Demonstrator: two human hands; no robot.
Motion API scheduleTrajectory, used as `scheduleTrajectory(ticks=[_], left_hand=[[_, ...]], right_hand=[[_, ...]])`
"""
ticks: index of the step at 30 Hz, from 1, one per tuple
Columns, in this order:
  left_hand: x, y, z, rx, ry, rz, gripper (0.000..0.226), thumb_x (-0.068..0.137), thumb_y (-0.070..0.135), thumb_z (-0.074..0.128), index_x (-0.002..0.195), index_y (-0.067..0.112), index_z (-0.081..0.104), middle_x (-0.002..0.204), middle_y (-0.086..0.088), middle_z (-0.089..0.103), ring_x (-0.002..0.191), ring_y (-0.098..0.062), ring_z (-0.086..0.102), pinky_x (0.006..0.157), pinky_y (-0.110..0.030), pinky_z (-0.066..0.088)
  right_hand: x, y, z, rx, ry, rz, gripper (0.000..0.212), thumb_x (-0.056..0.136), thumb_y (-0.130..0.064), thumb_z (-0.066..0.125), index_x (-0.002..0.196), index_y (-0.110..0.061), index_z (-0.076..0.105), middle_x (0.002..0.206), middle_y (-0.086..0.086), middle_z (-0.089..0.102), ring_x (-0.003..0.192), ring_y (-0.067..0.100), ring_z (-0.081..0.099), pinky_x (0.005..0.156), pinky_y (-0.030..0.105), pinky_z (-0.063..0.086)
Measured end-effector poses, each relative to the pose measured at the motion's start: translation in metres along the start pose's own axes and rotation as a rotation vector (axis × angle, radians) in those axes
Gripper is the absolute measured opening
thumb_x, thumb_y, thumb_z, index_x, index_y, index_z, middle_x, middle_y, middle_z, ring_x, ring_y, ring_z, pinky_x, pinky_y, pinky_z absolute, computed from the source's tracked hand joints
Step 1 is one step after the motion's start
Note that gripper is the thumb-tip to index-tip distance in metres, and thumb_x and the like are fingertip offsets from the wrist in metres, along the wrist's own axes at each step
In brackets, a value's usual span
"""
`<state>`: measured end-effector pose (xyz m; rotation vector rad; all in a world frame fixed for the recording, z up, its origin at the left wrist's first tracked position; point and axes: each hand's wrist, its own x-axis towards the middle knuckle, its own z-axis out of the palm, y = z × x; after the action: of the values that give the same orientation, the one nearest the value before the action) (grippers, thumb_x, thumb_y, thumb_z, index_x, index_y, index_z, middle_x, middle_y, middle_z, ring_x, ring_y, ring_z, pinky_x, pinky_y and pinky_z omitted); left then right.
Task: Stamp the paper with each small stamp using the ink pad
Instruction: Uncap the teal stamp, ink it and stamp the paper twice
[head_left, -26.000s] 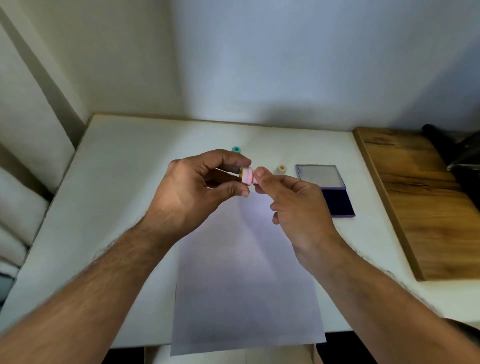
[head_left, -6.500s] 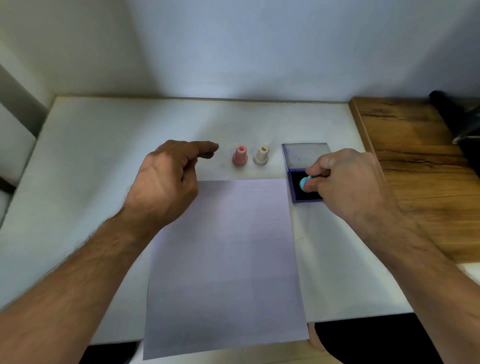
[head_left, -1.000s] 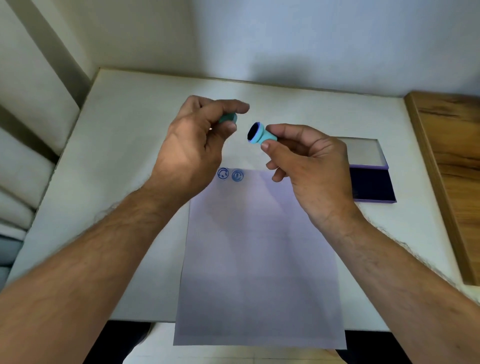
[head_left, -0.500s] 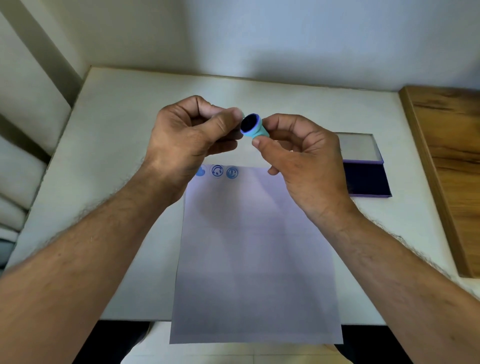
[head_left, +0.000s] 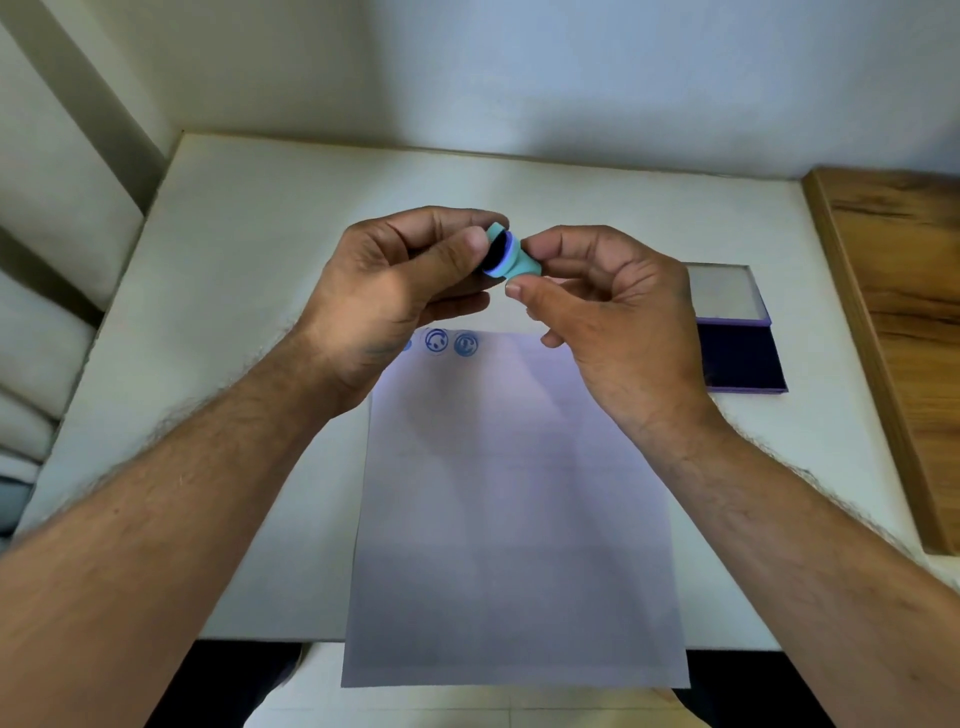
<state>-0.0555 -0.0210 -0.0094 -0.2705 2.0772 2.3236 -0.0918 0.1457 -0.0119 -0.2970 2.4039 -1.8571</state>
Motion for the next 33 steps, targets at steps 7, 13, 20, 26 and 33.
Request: scheduleTrajectory(ticks=[7, 13, 20, 26, 33], left_hand=[[0.0006, -0.0019, -0.0022, 0.056, -0.003, 0.028, 0.02, 0.093, 0.011, 0.058, 0.109, 0.014, 0.07, 0.105, -0.008, 0.074, 0.101, -0.023, 0.07, 0.088, -0.039, 0.056], [0.0009, 0.0002, -0.0031, 0.126, 0.038, 0.026, 0.02, 0.09, 0.014, 0.064, 0.107, 0.016, 0.072, 0.102, -0.007, 0.075, 0.098, -0.026, 0.071, 0.09, -0.042, 0.055], [-0.0002, 0.0016, -0.0003, 0.171, 0.03, 0.046, 0.025, 0.084, 0.012, 0.071, 0.109, 0.016, 0.071, 0.096, 0.0, 0.077, 0.092, -0.015, 0.072, 0.082, -0.03, 0.057], [0.0002, 0.0005, -0.0008, 0.263, 0.109, 0.103, 0.02, 0.082, 0.016, 0.074, 0.101, 0.021, 0.075, 0.094, 0.005, 0.077, 0.086, -0.021, 0.07, 0.085, -0.035, 0.057], [-0.0016, 0.0023, -0.0048, 0.392, 0.054, 0.15, 0.022, 0.088, 0.015, 0.066, 0.105, 0.026, 0.073, 0.097, 0.011, 0.074, 0.091, -0.007, 0.068, 0.089, -0.031, 0.053]], right_hand=[[-0.0031, -0.0017, -0.0007, -0.077, 0.018, -0.06, 0.022, 0.079, -0.016, 0.078, 0.097, -0.026, 0.071, 0.09, -0.016, 0.07, 0.075, 0.013, 0.065, 0.063, 0.04, 0.06], [-0.0043, -0.0013, -0.0012, -0.092, 0.024, -0.094, 0.021, 0.079, -0.018, 0.079, 0.099, -0.024, 0.073, 0.09, -0.015, 0.069, 0.073, 0.014, 0.063, 0.062, 0.038, 0.06], [-0.0038, -0.0012, -0.0014, -0.021, 0.033, -0.079, 0.02, 0.077, -0.019, 0.08, 0.097, -0.02, 0.075, 0.09, -0.007, 0.074, 0.069, 0.015, 0.065, 0.058, 0.034, 0.059], [-0.0042, 0.0002, -0.0015, 0.055, -0.013, -0.025, 0.022, 0.084, -0.008, 0.073, 0.104, -0.015, 0.075, 0.089, -0.006, 0.075, 0.062, 0.012, 0.066, 0.056, 0.024, 0.056], [-0.0049, 0.0016, 0.0004, 0.042, -0.172, -0.015, 0.04, 0.09, -0.003, 0.064, 0.128, -0.017, 0.063, 0.089, -0.004, 0.069, 0.062, 0.015, 0.063, 0.061, 0.033, 0.06]])
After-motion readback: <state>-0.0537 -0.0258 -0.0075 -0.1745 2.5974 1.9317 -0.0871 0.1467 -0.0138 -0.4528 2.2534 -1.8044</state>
